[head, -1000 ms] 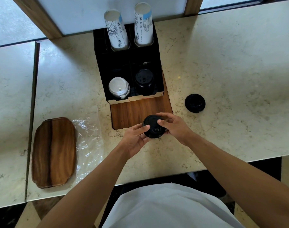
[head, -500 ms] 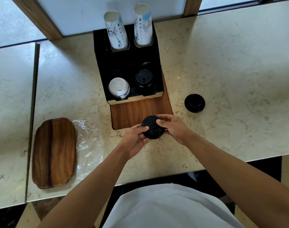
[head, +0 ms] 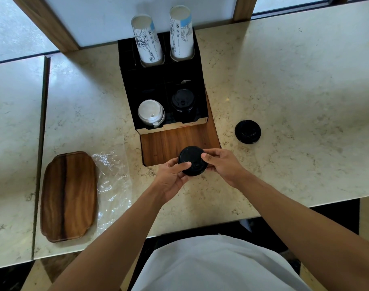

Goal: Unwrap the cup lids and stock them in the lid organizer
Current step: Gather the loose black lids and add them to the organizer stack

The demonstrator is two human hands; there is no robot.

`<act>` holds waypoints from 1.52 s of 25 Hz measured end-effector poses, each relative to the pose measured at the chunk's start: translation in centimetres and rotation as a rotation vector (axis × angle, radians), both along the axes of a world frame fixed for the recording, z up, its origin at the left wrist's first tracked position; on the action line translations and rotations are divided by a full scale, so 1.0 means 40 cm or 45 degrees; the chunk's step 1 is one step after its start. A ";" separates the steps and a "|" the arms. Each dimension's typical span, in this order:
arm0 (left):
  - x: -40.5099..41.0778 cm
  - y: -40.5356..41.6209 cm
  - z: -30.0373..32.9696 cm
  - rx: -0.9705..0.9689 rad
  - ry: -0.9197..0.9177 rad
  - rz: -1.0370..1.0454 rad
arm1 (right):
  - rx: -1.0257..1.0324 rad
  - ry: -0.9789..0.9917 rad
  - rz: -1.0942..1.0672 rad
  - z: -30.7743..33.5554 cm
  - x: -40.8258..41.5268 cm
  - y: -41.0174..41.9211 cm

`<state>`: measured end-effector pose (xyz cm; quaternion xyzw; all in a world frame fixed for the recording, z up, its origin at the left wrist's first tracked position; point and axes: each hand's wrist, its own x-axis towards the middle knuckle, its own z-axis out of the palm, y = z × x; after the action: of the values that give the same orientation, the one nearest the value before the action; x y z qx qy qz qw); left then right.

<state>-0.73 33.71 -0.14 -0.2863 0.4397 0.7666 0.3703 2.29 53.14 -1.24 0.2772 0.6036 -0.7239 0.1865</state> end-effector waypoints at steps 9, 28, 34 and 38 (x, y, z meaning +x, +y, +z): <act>-0.014 0.011 -0.006 -0.142 0.025 -0.066 | 0.218 0.017 0.060 0.002 -0.014 0.015; -0.007 0.024 -0.002 -0.150 -0.081 -0.093 | 1.501 0.012 0.085 -0.042 -0.072 0.241; -0.013 0.027 0.003 -0.118 -0.053 -0.079 | -0.573 -0.080 -0.272 0.063 -0.029 0.118; -0.010 0.021 0.006 -0.082 -0.026 -0.062 | -0.883 -0.151 -0.221 0.052 0.003 0.058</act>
<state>-1.15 34.57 0.10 -0.2950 0.4672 0.7398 0.3839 2.40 55.44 0.84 0.2891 0.2845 -0.8814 0.2421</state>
